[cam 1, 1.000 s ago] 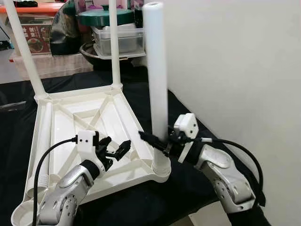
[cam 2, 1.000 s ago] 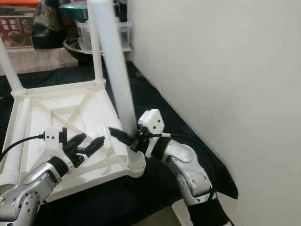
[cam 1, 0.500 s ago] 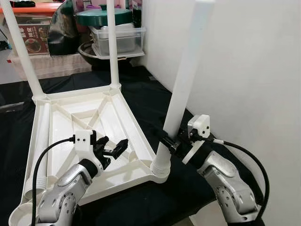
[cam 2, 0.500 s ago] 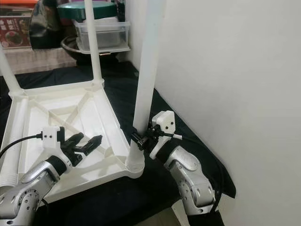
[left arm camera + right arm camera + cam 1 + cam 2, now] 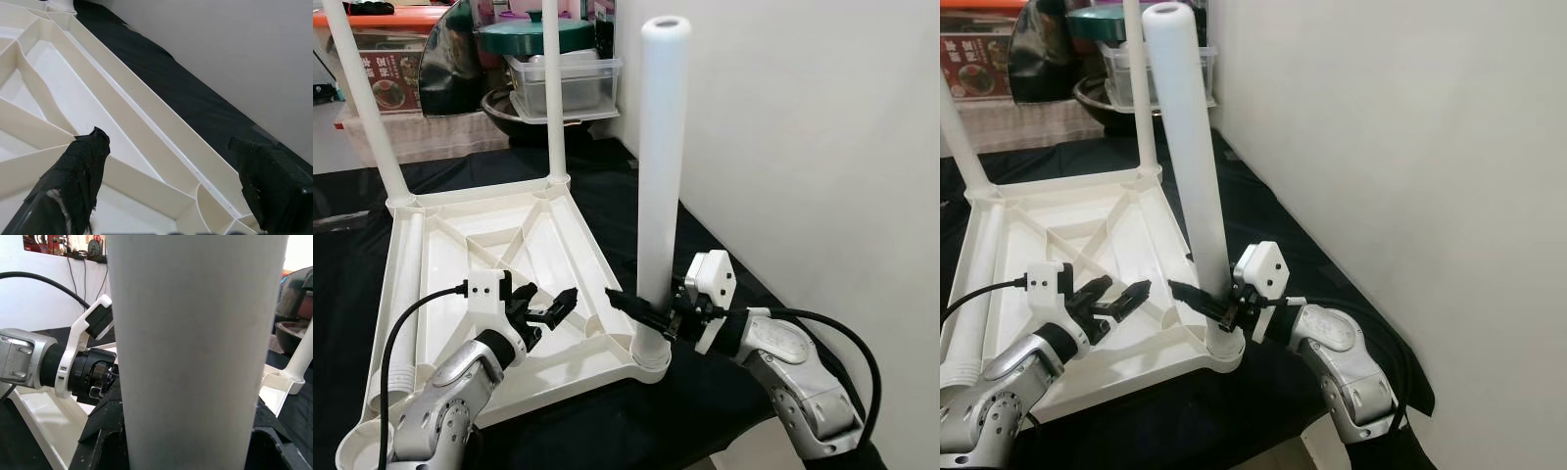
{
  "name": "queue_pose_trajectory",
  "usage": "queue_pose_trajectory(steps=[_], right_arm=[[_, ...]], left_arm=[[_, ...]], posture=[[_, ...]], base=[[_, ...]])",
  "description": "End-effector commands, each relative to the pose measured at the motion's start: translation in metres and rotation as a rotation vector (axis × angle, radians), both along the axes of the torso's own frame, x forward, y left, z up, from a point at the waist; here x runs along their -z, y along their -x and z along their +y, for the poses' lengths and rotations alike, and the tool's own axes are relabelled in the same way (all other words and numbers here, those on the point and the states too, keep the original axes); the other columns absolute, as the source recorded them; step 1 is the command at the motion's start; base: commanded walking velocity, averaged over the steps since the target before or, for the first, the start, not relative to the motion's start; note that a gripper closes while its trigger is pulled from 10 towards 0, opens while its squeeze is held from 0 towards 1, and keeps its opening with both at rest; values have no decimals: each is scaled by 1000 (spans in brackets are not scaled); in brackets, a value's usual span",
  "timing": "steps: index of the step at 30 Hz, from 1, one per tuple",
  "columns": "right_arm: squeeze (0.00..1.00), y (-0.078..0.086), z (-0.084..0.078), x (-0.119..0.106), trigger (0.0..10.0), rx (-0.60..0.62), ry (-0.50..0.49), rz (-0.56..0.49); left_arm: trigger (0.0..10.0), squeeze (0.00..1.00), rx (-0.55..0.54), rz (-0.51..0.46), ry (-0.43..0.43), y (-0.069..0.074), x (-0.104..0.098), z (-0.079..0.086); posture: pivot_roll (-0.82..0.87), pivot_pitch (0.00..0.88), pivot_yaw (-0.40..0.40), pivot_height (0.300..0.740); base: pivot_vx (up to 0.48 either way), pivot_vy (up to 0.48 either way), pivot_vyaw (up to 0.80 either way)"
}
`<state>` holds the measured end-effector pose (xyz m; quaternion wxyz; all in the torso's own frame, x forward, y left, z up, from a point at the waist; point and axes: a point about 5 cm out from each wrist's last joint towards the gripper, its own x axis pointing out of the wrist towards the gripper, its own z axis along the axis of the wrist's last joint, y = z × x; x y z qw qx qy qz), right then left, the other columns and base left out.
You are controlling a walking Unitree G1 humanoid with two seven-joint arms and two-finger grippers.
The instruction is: Building children table
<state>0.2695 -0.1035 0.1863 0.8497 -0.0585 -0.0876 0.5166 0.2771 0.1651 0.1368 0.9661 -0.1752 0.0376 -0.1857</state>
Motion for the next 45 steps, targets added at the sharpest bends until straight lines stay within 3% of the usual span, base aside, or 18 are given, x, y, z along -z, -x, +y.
queue_pose_trajectory(steps=[1, 7, 9, 11, 12, 13, 16, 17, 18, 20, 26, 31, 35, 38, 40, 45], right_arm=[[0, 4, 1, 20, 0, -30, 36, 107], [0, 5, 6, 20, 0, -10, -32, 141], [0, -1, 5, 25, 0, 95, -73, 176], [0, -1, 5, 25, 0, 95, -73, 176], [0, -4, 4, 28, 0, 151, -82, 193], [0, -14, -1, 35, 0, 295, -76, 228], [0, -20, -5, 40, 0, 392, -68, 251], [0, -32, -21, 46, 0, 622, -94, 329], [0, -32, -21, 46, 0, 622, -94, 329], [0, -42, -51, 58, 0, 984, -154, 433], [0, -38, -67, 65, 0, 1182, -233, 489], [0, -35, -71, 62, 0, 1251, -249, 438], [0, -36, -68, 58, 0, 1223, -272, 417], [0, -37, -57, 45, 0, 1126, -322, 361], [0, -43, -34, 26, 0, 901, -358, 344], [0, -45, -27, 21, 0, 808, -345, 339]], left_arm=[[10000, 0, -12, 6, 5, 1, 2, 1], [10000, 0, -24, 10, 13, 0, 2, 3], [10000, 0, -32, 12, 15, 0, 2, 4], [10000, 0, -32, 12, 15, 0, 2, 4], [10000, 0, -34, 13, 15, 1, 3, 4], [10000, 0, -38, 13, 13, 1, 3, 5], [10000, 0, -41, 13, 13, 1, 3, 6], [10000, 0, -48, 12, 12, 0, 2, 7], [10000, 0, -48, 12, 12, 0, 2, 7], [10000, 0, -65, 13, 7, 0, 2, 9], [10000, 0, -80, 15, -4, -2, 2, 12], [10000, 0, -110, 15, -14, -6, 2, 16], [10000, 0, -117, 15, -16, -6, 3, 16], [10000, 0, -120, 15, -18, -7, 3, 16], [10000, 0, -85, -7, -4, -10, -3, 12], [10000, 0, -48, -31, -3, -11, -8, 10]], posture=[[-33, 0, -80, 740], [-32, 0, -80, 740], [-31, 0, -79, 740], [-31, 0, -79, 740], [-32, 0, -81, 740], [-29, 0, -82, 740], [-29, 0, -82, 740], [-32, 0, -80, 740], [-32, 0, -80, 740], [-34, 0, -76, 740], [-37, 0, -71, 740], [-36, 0, -71, 740], [-36, 0, -70, 740], [-40, 0, -67, 740], [-42, 0, -64, 740], [-38, 0, -69, 740]], base=[[0, 0, 0], [0, 0, 0], [0, 0, 0], [0, 0, 0], [0, 0, 0], [0, 0, 0], [0, 0, 0], [0, 0, 0], [0, 0, 0], [0, 0, 0], [0, 0, 0], [0, 0, 0], [0, 0, 0], [0, 0, 0], [0, 0, 0], [0, 0, 0]])
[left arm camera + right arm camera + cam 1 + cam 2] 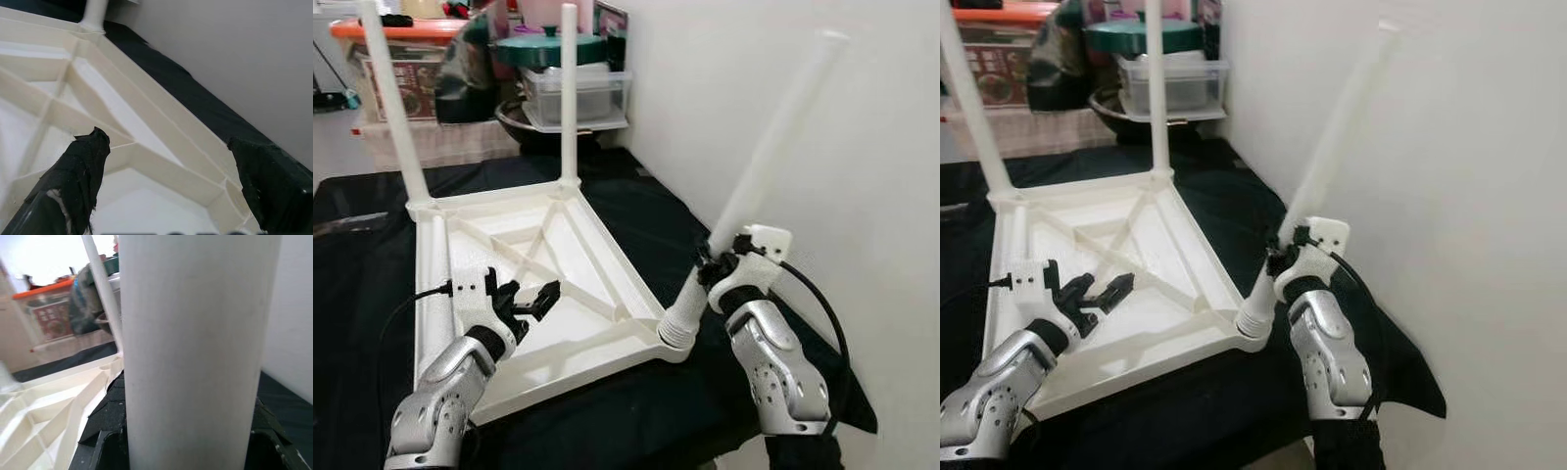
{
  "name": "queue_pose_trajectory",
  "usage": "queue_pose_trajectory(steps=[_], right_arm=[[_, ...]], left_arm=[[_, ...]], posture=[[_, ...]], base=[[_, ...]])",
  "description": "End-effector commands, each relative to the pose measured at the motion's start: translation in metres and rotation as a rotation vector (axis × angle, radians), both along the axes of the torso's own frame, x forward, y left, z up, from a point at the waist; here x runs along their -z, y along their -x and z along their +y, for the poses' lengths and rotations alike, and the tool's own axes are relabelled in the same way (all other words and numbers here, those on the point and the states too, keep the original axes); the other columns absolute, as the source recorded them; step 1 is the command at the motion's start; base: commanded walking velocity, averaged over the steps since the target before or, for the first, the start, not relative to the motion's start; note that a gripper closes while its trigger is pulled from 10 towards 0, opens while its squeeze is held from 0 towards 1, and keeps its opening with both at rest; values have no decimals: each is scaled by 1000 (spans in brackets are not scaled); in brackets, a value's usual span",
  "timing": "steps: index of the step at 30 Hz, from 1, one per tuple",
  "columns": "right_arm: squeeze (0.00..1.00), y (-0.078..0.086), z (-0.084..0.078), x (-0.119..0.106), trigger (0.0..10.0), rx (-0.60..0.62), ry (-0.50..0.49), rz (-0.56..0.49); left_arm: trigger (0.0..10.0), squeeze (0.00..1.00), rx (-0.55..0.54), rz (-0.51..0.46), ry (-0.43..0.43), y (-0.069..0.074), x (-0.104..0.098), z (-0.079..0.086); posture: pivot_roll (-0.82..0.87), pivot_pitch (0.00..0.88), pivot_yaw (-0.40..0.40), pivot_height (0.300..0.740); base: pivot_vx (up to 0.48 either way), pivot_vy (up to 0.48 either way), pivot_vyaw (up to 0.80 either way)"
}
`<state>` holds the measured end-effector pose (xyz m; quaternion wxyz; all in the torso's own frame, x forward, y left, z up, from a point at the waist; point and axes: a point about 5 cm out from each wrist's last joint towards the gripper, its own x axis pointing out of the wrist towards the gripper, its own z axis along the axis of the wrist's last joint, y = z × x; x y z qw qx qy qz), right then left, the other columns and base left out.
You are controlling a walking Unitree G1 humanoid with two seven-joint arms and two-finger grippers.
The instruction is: Building children table
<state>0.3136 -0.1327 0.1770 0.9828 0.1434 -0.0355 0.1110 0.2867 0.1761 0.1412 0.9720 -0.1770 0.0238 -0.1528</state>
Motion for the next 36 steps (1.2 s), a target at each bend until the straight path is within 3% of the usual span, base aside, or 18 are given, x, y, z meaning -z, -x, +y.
queue_pose_trajectory(steps=[1, 8, 12, 15, 18, 24, 30, 32, 34, 35, 36], right_arm=[[0, -1, 5, 12, 0, -97, 34, 47], [0, 1, 8, 5, 0, -210, 69, -29], [0, -16, 1, -57, 0, -328, 0, -195], [0, -17, 0, -70, 0, -354, -17, -225], [0, -18, 0, -100, 0, -425, -49, -295], [0, -15, 12, -106, 0, -507, -53, -322], [0, -16, 16, -103, 0, -535, -54, -308], [0, -15, 38, -100, 0, -612, -43, -289], [0, -15, 38, -100, 0, -612, -43, -289], [0, -14, 59, -100, 0, -678, -41, -271], [0, -14, 59, -100, 0, -678, -41, -271]], left_arm=[[10000, 0, 28, -24, -11, -2, -6, 0], [10000, 0, 56, -52, -10, -1, -12, 0], [10000, 0, 177, -147, 27, 1, -34, -8], [10000, 0, 201, -162, 26, 1, -38, -9], [10000, 0, 287, -205, 12, 4, -49, -10], [10000, 0, 451, -253, -8, 12, -60, -18], [10000, 0, 500, -254, -20, 15, -61, -20], [10000, 0, 639, -265, -108, 19, -64, -26], [10000, 0, 639, -265, -108, 19, -64, -26], [10000, 0, 717, -271, -189, 20, -65, -28], [10000, 0, 717, -271, -189, 20, -65, -28]], posture=[[-37, 0, -71, 740], [-36, 0, -75, 740], [-41, 0, -70, 740], [-41, 0, -69, 740], [-38, 0, -70, 740], [-39, 0, -67, 740], [-38, 0, -65, 740], [-36, 0, -59, 740], [-36, 0, -59, 740], [-37, 0, -56, 740], [-37, 0, -56, 740]], base=[[0, 0, 0], [0, 0, 0], [0, 0, 0], [0, 0, 0], [0, 0, 0], [0, 0, 0], [0, 0, 0], [0, 0, 0], [0, 0, 0], [0, 0, 0], [0, 0, 0]])
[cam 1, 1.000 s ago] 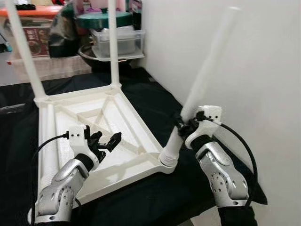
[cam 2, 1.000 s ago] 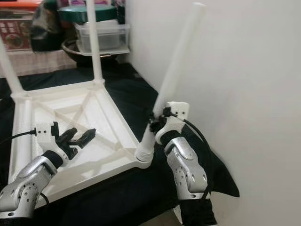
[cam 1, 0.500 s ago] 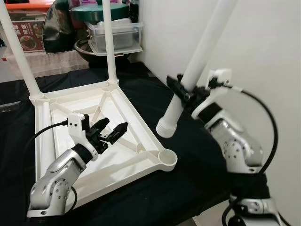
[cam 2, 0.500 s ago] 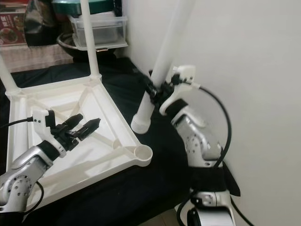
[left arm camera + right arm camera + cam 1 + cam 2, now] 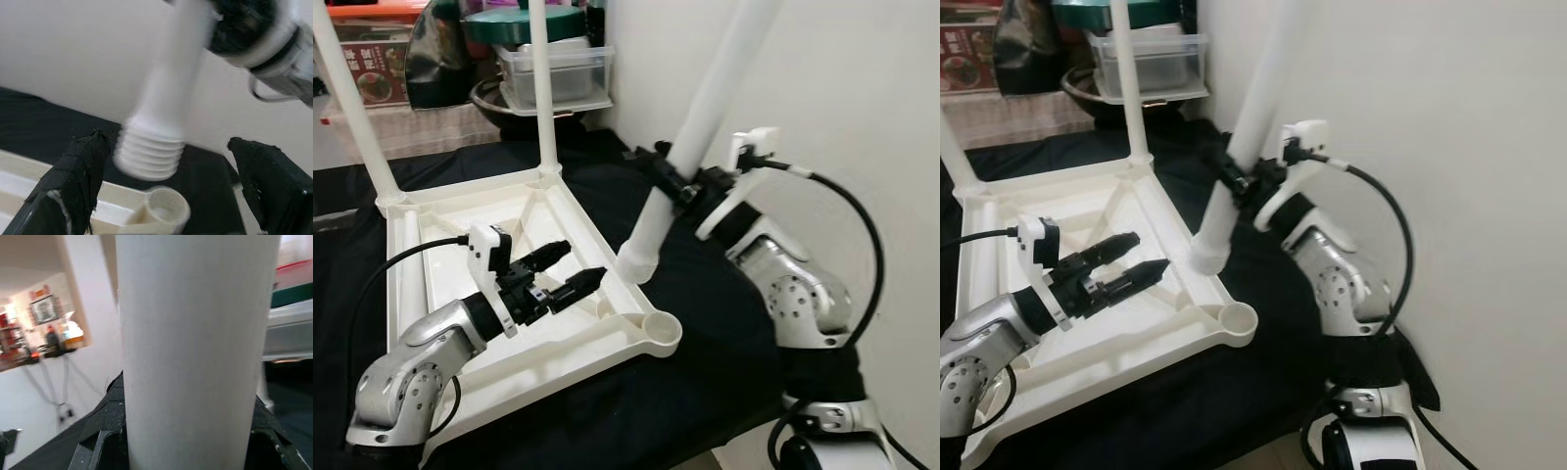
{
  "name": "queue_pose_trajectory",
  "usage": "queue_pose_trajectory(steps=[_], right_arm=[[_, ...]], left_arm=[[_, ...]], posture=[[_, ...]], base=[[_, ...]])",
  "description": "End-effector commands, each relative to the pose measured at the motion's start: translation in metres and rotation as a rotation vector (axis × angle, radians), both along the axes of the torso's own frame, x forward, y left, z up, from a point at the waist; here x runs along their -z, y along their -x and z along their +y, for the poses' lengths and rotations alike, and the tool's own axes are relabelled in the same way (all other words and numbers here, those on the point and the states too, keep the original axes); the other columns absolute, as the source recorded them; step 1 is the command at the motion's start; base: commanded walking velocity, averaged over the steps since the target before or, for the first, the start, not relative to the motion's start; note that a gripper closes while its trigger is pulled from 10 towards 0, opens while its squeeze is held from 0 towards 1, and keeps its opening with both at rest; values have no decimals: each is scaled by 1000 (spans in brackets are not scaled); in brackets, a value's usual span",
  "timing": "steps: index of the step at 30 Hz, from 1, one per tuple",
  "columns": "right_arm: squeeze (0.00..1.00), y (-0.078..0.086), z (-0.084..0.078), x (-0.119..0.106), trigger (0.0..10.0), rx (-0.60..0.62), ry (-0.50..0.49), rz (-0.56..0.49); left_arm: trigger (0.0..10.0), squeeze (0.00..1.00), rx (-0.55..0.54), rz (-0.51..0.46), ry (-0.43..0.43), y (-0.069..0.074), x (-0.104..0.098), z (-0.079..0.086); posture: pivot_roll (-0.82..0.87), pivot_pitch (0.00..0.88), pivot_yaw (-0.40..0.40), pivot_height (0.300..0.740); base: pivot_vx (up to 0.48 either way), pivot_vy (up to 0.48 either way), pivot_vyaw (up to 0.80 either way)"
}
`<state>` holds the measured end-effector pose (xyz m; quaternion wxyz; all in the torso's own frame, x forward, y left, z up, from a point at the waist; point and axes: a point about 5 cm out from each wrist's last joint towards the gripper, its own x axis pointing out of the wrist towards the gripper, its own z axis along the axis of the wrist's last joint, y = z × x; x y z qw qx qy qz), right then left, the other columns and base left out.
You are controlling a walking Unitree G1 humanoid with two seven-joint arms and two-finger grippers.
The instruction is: Building children table
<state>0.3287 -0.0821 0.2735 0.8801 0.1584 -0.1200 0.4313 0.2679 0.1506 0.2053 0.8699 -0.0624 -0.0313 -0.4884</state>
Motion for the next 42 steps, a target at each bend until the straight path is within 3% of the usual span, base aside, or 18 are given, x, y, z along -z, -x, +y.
queue_pose_trajectory(steps=[1, 3, 15, 29, 30, 31, 32, 42], right_arm=[[0, 1, 8, -4, 0, -34, 17, -10], [0, 2, 21, -6, 0, -73, 20, 7], [0, 11, 47, -8, 0, -178, -23, 82], [0, 23, 64, -22, 0, -233, -81, 93], [0, 24, 65, -22, 0, -235, -84, 92], [0, 24, 65, -22, 0, -235, -84, 92], [0, 24, 65, -23, 0, -234, -86, 93], [0, 24, 62, -26, 0, -221, -95, 100]], left_arm=[[10000, 0, 29, -17, -30, 1, -1, -2], [10000, 0, 48, -34, -78, -1, 1, -3], [10000, 0, 93, -47, -179, -4, 10, -7], [10000, 0, 57, -51, -187, -10, 19, -12], [9098, 0, 53, -48, -187, -11, 20, -12], [9098, 0, 53, -48, -187, -11, 20, -12], [0, 0, 48, -47, -189, -11, 22, -12], [0, 0, 32, -32, -190, -10, 29, -10]], posture=[[-37, 0, -56, 740], [-38, 0, -55, 740], [-40, 0, -51, 740], [-51, 0, -45, 740], [-51, 0, -47, 740], [-51, 0, -47, 740], [-51, 0, -47, 740], [-54, 0, -51, 740]], base=[[0, 0, 0], [0, 0, 0], [0, 0, 0], [0, 0, 0], [0, 0, 0], [0, 0, 0], [0, 0, 0], [0, 0, 0]])
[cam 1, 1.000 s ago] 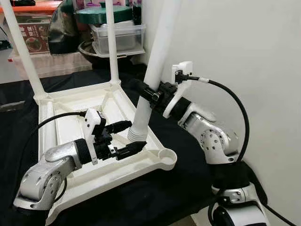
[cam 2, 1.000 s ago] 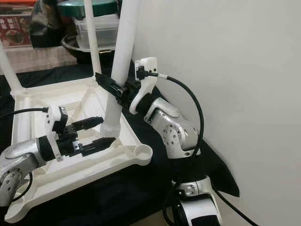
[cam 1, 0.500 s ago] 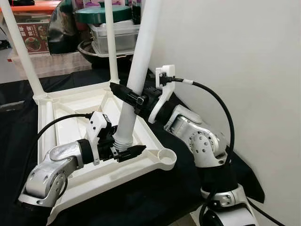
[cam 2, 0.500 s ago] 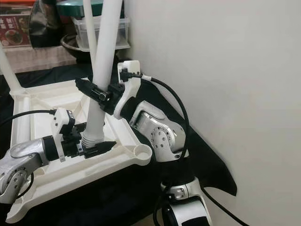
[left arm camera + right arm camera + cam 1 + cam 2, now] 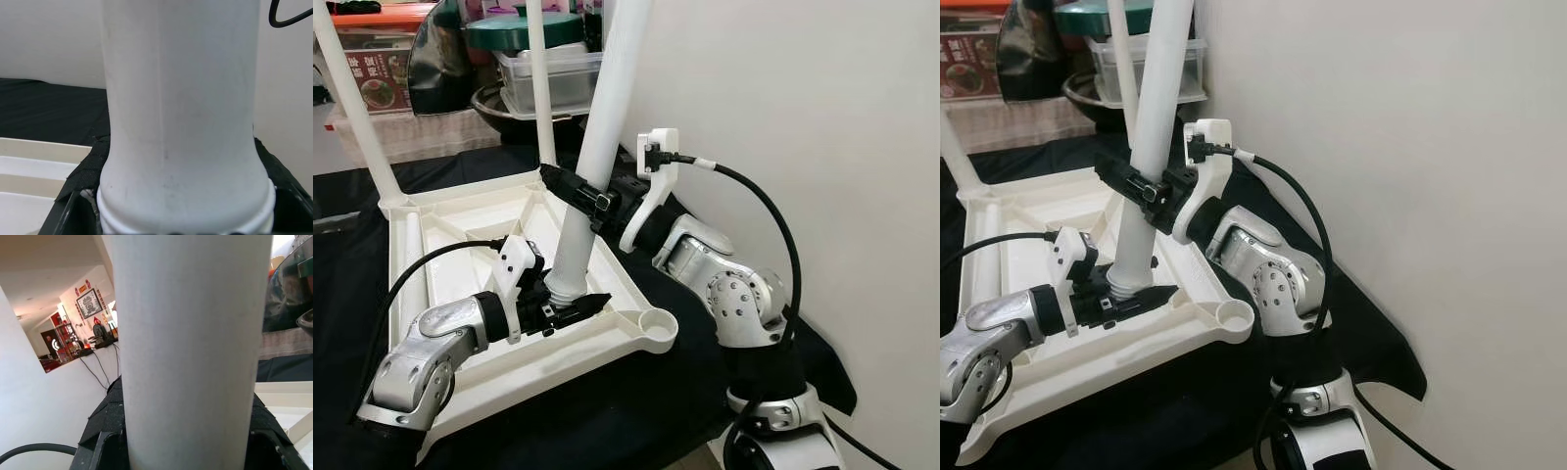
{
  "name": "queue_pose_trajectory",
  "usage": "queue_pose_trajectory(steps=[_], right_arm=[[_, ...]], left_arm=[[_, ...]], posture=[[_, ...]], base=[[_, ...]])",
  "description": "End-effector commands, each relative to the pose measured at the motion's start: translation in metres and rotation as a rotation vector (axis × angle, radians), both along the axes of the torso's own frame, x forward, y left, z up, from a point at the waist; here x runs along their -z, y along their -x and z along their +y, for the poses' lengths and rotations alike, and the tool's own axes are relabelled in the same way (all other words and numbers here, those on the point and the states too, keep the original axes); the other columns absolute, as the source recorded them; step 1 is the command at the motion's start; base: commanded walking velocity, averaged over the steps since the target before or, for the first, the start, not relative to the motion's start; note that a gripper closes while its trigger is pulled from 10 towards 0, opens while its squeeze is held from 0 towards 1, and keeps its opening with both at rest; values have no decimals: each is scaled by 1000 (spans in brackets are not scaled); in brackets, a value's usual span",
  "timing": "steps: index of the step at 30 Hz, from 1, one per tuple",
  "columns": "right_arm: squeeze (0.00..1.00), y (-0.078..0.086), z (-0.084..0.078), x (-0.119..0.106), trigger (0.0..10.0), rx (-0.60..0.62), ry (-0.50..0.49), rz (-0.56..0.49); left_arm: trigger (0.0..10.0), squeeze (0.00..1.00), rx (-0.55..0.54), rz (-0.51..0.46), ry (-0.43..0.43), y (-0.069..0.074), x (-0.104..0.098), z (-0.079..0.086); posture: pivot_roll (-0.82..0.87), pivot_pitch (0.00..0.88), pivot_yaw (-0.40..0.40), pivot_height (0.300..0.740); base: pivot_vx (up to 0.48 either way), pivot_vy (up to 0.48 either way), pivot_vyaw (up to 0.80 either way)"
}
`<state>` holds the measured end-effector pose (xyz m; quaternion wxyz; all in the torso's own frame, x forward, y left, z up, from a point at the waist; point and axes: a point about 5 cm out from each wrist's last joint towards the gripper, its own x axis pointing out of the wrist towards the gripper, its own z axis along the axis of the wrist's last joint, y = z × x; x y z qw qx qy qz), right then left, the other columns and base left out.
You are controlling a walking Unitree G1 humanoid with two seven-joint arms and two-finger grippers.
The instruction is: Building children table
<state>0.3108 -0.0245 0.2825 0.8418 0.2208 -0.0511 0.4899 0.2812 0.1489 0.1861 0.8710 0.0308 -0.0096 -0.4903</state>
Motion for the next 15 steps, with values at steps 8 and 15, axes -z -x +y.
queue_pose_trajectory(steps=[8, 15], right_arm=[[0, 15, 7, -14, 10000, -97, -13, -43], [1000, 10, 1, 4, 10000, -45, 70, -15]], left_arm=[[2118, 0, 24, 19, -28, 2, 11, -9], [10000, 0, 8, -12, -66, 1, 9, -8]], posture=[[-54, 0, -51, 740], [-52, 0, -54, 740]], base=[[0, 0, 0], [0, 0, 0]])
